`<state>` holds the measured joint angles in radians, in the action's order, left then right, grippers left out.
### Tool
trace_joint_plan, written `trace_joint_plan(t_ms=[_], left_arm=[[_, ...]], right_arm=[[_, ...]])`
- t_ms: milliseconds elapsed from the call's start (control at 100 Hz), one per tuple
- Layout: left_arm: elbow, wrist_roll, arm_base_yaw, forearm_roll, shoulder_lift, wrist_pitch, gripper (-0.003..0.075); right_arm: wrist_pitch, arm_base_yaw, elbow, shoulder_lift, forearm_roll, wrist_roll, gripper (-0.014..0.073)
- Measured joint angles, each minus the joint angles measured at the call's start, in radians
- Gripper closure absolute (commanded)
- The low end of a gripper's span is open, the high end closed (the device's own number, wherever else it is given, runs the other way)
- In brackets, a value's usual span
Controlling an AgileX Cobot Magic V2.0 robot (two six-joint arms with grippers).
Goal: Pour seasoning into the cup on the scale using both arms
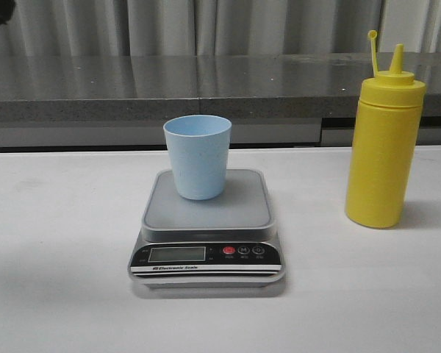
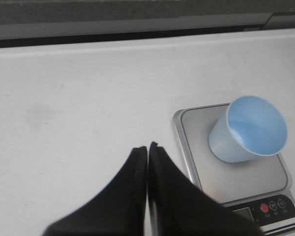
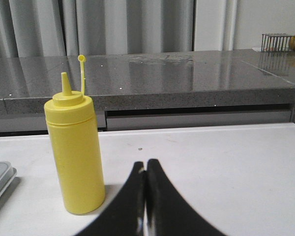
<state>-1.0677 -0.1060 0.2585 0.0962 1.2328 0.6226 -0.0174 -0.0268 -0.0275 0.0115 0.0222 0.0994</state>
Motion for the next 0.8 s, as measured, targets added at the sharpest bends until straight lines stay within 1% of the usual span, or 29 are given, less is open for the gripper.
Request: trace_joint_plan(t_ms=[220, 480, 800], left_arm=[[0.139, 0.0, -0.018, -0.025, -0.156, -0.062, 0.0741], [0.335, 0.0, -0.018, -0.025, -0.357, -0.176, 0.0741], [0.543, 0.0, -0.018, -0.025, -0.61, -0.24, 0.0741]], right_arm=[[0.0, 0.0, 0.0, 0.0, 0.0, 0.0, 0.0662], [0.0, 0.0, 0.0, 0.0, 0.0, 0.0, 0.0662], [0.0, 0.0, 0.0, 0.0, 0.0, 0.0, 0.0662]])
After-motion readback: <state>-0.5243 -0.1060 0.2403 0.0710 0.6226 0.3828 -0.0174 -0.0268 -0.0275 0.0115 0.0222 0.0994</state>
